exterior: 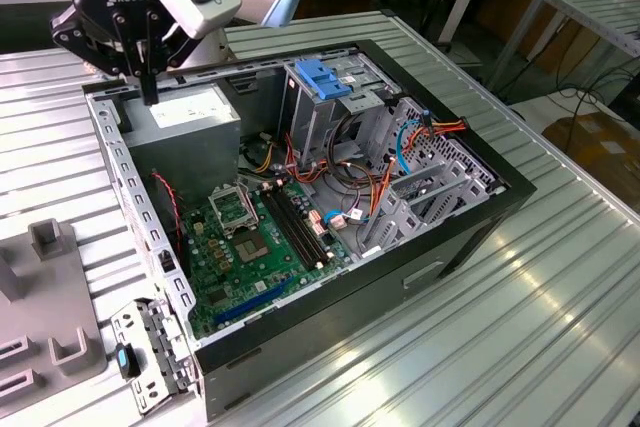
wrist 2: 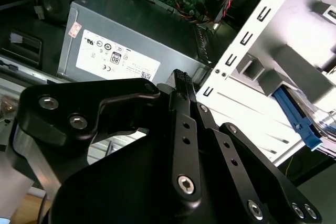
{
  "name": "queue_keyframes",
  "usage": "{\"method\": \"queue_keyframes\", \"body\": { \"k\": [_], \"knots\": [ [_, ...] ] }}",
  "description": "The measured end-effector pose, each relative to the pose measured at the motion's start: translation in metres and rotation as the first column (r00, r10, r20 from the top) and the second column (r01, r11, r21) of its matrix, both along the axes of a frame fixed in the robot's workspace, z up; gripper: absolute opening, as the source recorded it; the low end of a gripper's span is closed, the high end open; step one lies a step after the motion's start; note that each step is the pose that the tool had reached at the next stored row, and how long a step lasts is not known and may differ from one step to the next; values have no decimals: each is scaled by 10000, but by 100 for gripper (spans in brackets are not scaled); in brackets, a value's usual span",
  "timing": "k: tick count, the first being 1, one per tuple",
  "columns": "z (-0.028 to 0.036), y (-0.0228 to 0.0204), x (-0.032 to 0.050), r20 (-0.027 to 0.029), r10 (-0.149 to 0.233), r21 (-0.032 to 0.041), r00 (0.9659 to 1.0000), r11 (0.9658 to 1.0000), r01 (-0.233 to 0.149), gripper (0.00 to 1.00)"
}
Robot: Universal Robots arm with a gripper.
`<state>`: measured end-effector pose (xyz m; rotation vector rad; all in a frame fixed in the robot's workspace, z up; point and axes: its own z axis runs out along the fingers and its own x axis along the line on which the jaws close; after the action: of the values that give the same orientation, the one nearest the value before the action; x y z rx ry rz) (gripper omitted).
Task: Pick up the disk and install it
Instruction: 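Reach for the disk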
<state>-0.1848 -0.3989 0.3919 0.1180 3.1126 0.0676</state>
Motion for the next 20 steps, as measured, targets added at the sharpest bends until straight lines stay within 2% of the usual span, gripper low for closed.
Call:
{"method": "queue_keyframes", "body": {
  "k": [20],
  "knots": [
    [-3, 0, -139, 0, 1, 0, 10000, 10000, -1, 11]
  ]
}}
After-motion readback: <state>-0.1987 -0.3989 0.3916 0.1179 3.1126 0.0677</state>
